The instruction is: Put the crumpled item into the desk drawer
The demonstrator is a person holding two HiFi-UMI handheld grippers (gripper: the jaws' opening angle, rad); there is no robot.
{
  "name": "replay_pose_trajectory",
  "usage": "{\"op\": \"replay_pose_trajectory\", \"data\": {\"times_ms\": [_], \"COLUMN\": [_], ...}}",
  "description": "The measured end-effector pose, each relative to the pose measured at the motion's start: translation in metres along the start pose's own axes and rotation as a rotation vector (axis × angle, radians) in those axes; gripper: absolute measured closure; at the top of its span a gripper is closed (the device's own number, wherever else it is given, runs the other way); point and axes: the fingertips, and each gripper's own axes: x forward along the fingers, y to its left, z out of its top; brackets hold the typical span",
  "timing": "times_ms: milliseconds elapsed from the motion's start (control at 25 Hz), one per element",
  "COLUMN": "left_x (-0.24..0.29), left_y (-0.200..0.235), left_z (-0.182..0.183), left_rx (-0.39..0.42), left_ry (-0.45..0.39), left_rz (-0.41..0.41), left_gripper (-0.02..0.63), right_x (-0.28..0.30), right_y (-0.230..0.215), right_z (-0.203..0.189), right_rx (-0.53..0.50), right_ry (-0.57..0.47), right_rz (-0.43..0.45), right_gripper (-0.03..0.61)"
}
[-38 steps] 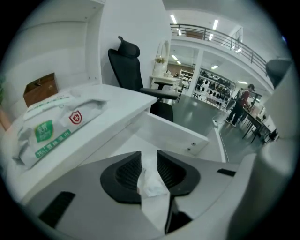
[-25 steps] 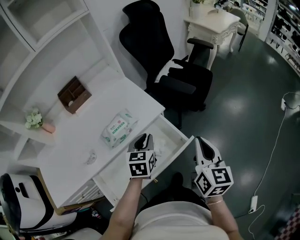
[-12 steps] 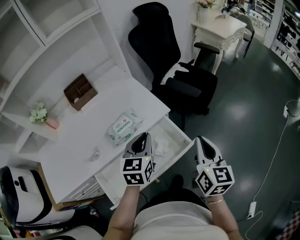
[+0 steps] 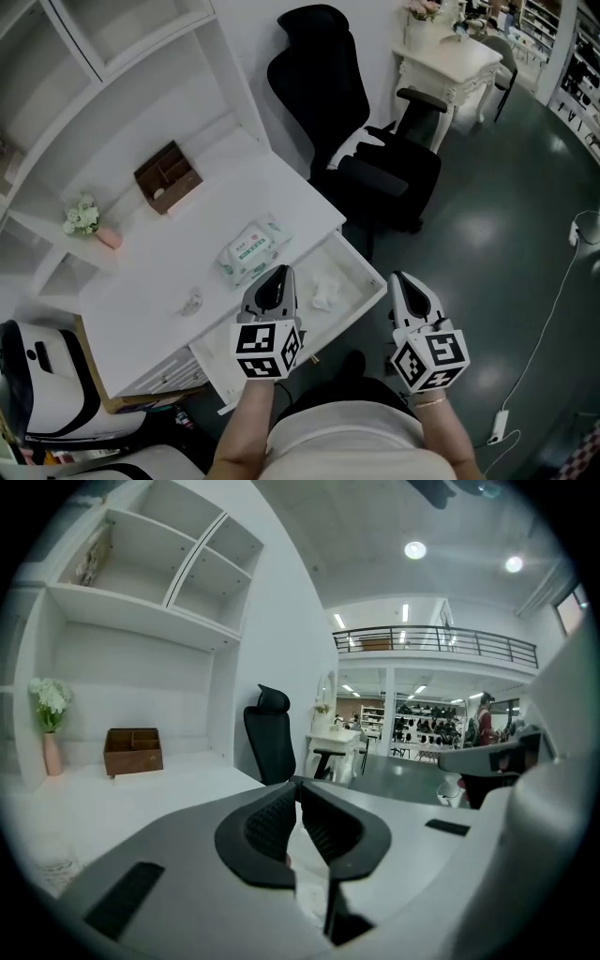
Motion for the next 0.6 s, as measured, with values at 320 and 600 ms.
{"op": "replay_pose_trajectory", "data": {"times_ms": [320,600], "left_x": [-0.0069,-0.0102], "left_y": [0.0000,0.0000], "left_z": [0.0004,0.0033], "left_rx": [-0.002,0.001], "left_ry": [-0.008,-0.016], "left_rz": [0.009,0.016], "left_gripper": [0.603,0.601], "right_x": [-0.0010,0.0005], "right_y": [-0.0022,-0.0006], "right_z": [-0.0014,-0.0004], "right_rx": [-0.005,-0.009], "right_ry": [0.010,0.014], "right_rz": [-0.003,0.005], "right_gripper": [0.577,0.577]}}
